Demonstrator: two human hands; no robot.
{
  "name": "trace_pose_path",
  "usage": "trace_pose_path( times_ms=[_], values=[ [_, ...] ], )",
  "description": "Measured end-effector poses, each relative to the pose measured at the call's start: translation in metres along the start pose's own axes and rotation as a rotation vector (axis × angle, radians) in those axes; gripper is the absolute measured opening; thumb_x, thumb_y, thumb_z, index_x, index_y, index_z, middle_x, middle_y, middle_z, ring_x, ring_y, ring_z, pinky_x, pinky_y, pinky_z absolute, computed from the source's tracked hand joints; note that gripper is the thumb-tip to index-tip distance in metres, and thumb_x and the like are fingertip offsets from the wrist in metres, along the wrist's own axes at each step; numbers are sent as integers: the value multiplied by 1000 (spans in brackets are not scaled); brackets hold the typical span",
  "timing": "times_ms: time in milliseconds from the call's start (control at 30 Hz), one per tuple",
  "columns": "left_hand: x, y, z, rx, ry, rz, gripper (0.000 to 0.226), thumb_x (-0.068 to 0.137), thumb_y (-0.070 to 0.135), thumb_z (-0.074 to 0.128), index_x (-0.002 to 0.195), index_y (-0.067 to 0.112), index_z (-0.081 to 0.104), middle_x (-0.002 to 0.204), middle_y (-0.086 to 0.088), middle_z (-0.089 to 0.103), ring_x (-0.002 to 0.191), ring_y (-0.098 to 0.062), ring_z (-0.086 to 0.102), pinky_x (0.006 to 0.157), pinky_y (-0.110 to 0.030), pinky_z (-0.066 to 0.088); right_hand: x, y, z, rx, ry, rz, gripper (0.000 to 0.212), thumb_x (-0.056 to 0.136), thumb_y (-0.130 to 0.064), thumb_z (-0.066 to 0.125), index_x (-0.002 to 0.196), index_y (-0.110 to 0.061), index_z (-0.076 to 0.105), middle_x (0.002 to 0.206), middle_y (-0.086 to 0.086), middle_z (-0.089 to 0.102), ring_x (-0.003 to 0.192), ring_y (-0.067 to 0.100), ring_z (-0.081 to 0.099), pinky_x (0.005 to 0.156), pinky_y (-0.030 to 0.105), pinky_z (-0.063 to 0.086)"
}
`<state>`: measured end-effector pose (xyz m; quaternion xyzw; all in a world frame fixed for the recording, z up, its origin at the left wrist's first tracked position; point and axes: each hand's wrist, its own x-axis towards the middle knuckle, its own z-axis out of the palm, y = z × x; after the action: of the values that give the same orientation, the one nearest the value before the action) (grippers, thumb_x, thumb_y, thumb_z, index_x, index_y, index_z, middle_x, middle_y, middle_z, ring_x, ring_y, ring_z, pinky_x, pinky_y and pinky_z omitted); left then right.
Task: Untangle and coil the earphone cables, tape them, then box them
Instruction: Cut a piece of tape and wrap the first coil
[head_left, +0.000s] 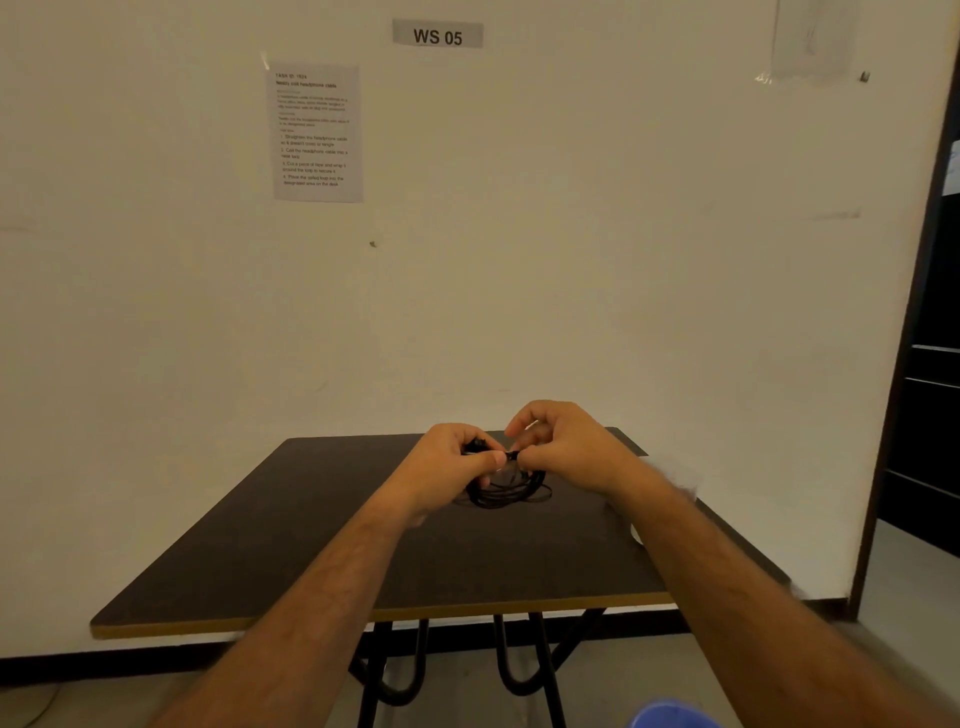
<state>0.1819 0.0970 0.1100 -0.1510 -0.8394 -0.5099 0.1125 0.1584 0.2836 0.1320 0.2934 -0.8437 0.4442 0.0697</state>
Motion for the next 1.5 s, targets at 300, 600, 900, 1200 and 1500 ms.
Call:
trace_pose_path(
  times_ms=[300, 600, 900, 1200, 1500],
  values=[
    [-1, 5, 2, -12, 40, 50, 2, 89, 13, 70, 89, 13, 72, 65, 11, 69, 63, 0, 61, 64, -15, 50, -3, 5, 9, 307, -15, 153, 24, 85, 6, 62, 105, -7, 61, 56, -4, 65, 53, 5, 62, 50, 20, 47],
    [-1, 2, 5, -279, -13, -219, 7, 92, 11, 66, 87, 8, 70, 60, -2, 59, 50, -11, 54, 58, -27, 42, -8, 4, 11, -35, -62, -70, 19, 85, -10, 72, 100, -19, 65, 89, 9, 72, 80, 17, 70, 68, 25, 58],
    [-3, -2, 6, -532, -90, -351, 10, 94, 11, 62, 97, 4, 69, 66, -3, 59, 57, -11, 55, 64, -26, 48, -8, 1, 12, -326, 53, -137, 13, 83, -22, 77, 96, -18, 76, 91, -3, 75, 86, 8, 68, 80, 26, 59],
    [-5, -5, 11, -574, -58, -306, 14, 95, 11, 60, 96, 3, 70, 75, -4, 65, 65, -9, 57, 63, -23, 54, -8, 8, 18, -156, 121, -86, 6, 85, -17, 73, 81, -15, 76, 77, -4, 73, 79, 10, 69, 74, 27, 60],
    [-7, -4, 19, -459, 8, -126, 12, 91, 12, 67, 100, 5, 71, 75, -2, 69, 62, -8, 60, 63, -21, 53, 1, 12, 25, 458, 121, 282, 9, 82, -4, 63, 73, -4, 64, 66, 14, 61, 61, 19, 55, 60, 30, 49]
  ],
)
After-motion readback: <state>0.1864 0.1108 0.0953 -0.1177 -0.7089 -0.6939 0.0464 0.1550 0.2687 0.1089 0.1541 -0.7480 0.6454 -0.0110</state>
